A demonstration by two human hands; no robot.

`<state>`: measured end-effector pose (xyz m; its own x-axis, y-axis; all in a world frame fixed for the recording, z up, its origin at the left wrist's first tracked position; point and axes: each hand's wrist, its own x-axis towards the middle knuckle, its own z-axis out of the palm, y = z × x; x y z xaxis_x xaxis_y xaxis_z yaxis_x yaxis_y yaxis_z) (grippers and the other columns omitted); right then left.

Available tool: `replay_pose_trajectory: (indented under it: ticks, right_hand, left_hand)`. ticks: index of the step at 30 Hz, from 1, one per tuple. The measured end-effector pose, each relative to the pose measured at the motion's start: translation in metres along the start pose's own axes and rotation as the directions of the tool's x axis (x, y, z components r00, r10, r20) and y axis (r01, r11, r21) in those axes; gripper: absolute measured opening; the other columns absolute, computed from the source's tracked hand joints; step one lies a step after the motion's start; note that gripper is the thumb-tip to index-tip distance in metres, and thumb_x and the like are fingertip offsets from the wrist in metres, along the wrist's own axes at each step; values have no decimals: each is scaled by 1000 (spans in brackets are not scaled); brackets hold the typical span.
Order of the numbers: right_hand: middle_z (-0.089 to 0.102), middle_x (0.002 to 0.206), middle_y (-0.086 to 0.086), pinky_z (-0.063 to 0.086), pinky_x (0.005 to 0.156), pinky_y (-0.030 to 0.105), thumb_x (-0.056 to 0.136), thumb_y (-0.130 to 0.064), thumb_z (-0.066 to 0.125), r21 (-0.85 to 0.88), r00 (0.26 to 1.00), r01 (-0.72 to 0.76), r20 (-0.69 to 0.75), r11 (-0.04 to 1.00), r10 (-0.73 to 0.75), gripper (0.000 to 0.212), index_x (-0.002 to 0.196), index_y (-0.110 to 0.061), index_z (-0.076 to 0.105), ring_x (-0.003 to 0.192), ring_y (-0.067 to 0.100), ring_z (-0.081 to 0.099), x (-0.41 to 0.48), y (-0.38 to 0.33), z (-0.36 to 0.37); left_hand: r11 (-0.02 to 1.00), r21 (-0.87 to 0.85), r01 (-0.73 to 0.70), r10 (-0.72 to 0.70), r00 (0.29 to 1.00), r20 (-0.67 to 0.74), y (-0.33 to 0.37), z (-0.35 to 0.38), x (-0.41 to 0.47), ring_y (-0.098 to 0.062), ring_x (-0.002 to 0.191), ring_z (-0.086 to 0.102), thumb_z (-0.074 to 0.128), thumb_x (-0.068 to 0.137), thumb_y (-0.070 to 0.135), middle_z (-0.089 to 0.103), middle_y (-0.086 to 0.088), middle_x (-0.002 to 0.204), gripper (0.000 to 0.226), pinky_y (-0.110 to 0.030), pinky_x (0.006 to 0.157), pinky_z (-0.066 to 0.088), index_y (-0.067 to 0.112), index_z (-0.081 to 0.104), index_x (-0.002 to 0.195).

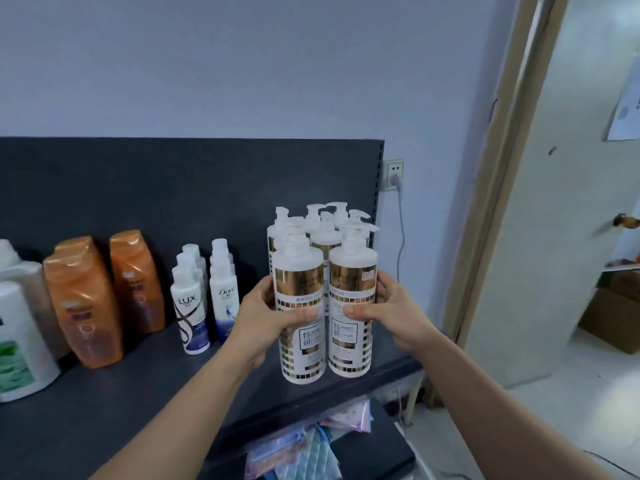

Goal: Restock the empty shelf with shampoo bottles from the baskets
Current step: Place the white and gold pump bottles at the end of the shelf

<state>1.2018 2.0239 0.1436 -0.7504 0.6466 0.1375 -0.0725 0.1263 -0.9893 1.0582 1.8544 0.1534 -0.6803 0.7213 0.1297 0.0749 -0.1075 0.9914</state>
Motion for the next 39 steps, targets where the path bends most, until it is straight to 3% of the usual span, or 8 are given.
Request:
replay_pose_trajectory:
  ticks: [3,5,19,23,26,29,33,39]
  right_hand:
    - [75,108,1,56,88,36,67,6,83,-7,999,-13,52,1000,14,61,119,-16,59,101,16,71,34,12,-7]
    - [75,107,0,57,83,30,67,9,82,-6,996,-31,78,1000,31,62,117,-18,59,100,13,71,51,21,-10]
    - [73,112,2,58,75,24,68,15,78,5,973,-111,202,994,108,72,128,-15,52,99,10,71,109,51,-17]
    - [73,116,3,57,84,28,70,13,78,-12,965,-115,234,993,115,74,132,-15,49,107,14,69,114,54,-20]
    - [72,117,-4,56,85,25,74,6,79,-82,963,-88,250,993,106,68,128,-25,51,109,10,67,113,55,-22]
    - [68,121,-11,52,96,29,69,-18,88,-231,969,-21,234,973,77,77,132,-32,47,113,5,63,109,58,-21]
    - [66,111,-21,47,79,11,57,-31,94,-352,992,35,125,935,10,80,122,-37,48,101,-8,62,104,65,-13]
    - [69,107,-18,51,83,21,59,-35,91,-388,998,40,62,921,-18,66,114,-36,54,99,-1,65,109,71,-9]
  left_hand:
    - [1000,19,3,-2,1000,-22,-10,5,23,-7,84,71,85,58,-2,75,1,94,56,-22,69,53,20,64,105]
    - [999,40,1,1,999,-48,-18,7,35,-7,84,71,86,57,-1,76,3,92,55,-21,68,53,22,65,102]
    - [990,139,15,6,989,-151,-64,7,78,-7,95,69,89,53,-3,74,1,105,73,-34,88,54,16,62,118]
    - [987,158,13,11,988,-153,-67,8,83,-6,97,68,88,55,-2,73,3,106,74,-33,89,54,17,60,121]
    - [984,180,7,19,990,-143,-67,9,85,-7,104,63,88,57,2,70,4,110,78,-33,92,51,19,57,126]
    - [970,241,-10,47,988,-146,-69,8,82,-5,110,58,90,55,17,65,8,117,82,-26,91,47,24,54,128]
    - [901,431,-43,109,985,-130,-69,7,76,3,107,55,90,53,37,60,17,115,73,-18,86,42,37,55,118]
    - [876,480,-56,126,985,-115,-64,8,77,8,98,58,87,64,22,65,19,107,57,-9,77,40,45,54,104]
